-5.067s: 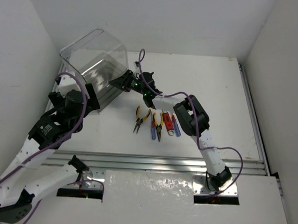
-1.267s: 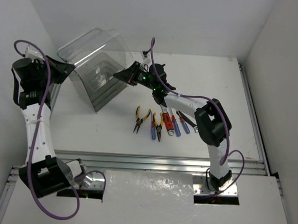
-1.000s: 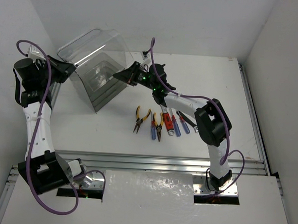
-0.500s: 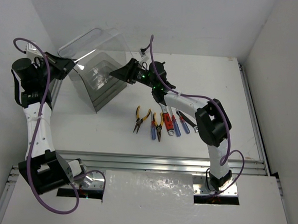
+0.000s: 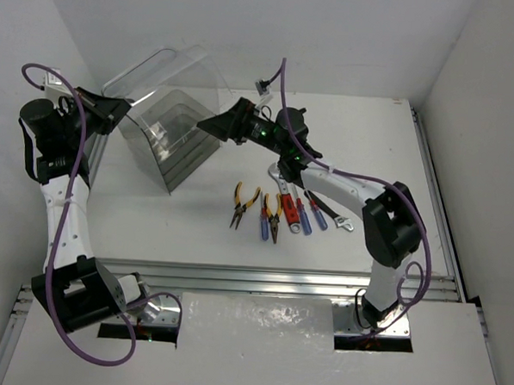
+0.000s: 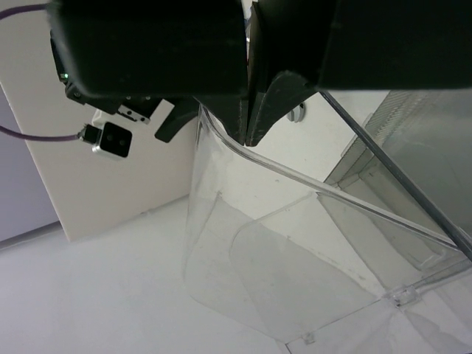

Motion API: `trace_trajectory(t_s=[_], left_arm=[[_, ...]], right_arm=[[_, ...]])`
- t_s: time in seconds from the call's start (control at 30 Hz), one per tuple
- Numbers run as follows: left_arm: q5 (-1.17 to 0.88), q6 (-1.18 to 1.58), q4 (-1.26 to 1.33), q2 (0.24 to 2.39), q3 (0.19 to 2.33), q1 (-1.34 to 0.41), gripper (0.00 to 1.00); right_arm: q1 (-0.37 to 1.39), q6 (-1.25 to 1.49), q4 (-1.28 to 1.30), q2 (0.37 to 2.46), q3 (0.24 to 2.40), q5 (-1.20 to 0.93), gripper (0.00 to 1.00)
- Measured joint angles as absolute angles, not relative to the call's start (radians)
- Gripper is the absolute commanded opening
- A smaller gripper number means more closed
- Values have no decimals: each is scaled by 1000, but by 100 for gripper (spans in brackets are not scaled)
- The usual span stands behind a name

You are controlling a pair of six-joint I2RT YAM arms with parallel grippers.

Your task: Sort the tools into containers

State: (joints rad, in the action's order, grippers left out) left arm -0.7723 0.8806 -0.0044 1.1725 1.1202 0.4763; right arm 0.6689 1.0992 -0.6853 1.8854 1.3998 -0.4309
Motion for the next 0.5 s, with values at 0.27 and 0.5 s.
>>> trace_trajectory(t_s=[0.27, 0.5], left_arm=[[-772, 906, 27, 1190, 1122, 477, 0], [-766, 930, 41, 1191, 1135, 477, 0]], right_arm=[[654, 1067, -706, 1784, 1240, -431, 99], [650, 1043, -699, 1752, 1168, -432, 99]])
